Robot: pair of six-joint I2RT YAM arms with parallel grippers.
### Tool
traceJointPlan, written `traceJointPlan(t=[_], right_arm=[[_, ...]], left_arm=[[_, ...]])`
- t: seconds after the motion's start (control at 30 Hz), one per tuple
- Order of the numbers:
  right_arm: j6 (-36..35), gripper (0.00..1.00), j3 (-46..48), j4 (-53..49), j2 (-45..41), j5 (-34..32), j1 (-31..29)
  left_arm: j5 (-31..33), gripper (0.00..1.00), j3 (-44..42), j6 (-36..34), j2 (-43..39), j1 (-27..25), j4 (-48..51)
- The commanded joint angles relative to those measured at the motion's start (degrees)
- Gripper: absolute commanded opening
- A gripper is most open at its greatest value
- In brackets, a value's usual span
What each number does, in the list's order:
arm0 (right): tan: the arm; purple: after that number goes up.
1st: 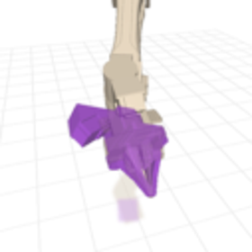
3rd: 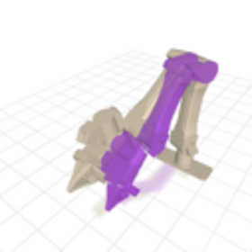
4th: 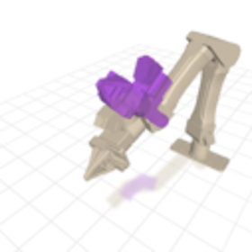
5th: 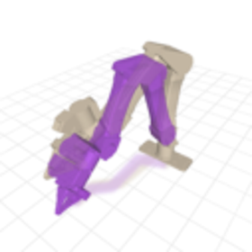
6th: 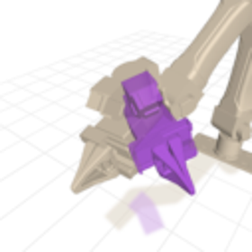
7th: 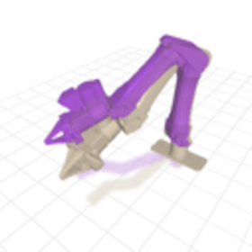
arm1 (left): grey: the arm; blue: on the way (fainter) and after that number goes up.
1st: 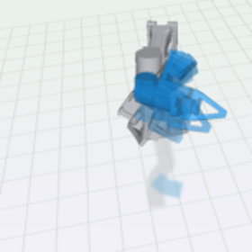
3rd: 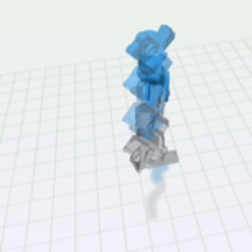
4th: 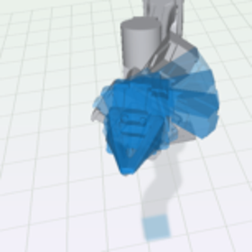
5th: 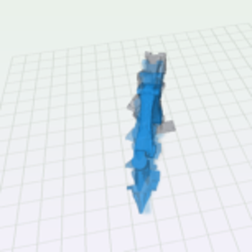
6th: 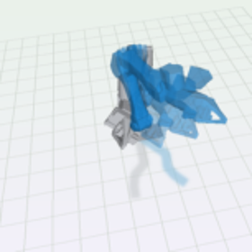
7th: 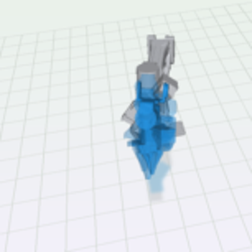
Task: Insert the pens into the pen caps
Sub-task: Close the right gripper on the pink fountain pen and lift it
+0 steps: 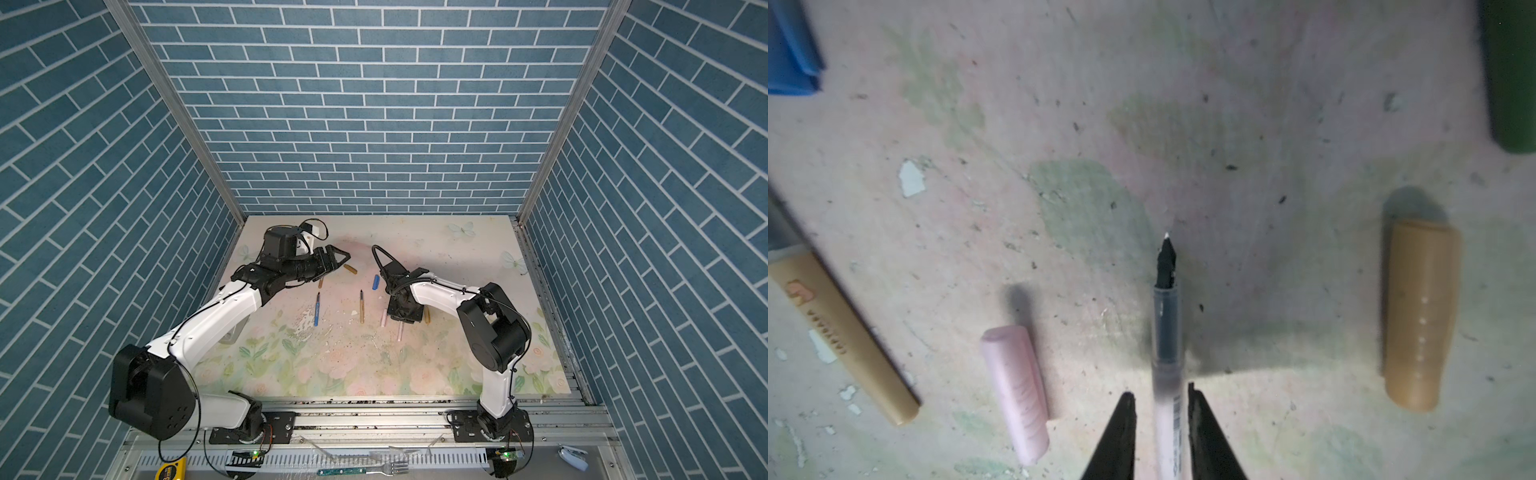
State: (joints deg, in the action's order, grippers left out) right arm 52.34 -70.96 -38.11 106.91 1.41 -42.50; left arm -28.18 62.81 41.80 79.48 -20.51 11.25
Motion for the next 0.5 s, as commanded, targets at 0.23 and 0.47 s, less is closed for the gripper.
traceJointPlan(t=[0.23,0.47], right_arm=[[2.33,0.20,1.60,1.29,2.42,-1.60,-0.37],[2.13,0.14,3.18,3.39,2.04,-1.56,-0.30]], left_arm=[[-0.47,0.76,1.35,-0.14,-0.44,-0.13,-0.72],[-1.87,0.80,-0.73,0.51,-1.76,-0.06,-6.77]])
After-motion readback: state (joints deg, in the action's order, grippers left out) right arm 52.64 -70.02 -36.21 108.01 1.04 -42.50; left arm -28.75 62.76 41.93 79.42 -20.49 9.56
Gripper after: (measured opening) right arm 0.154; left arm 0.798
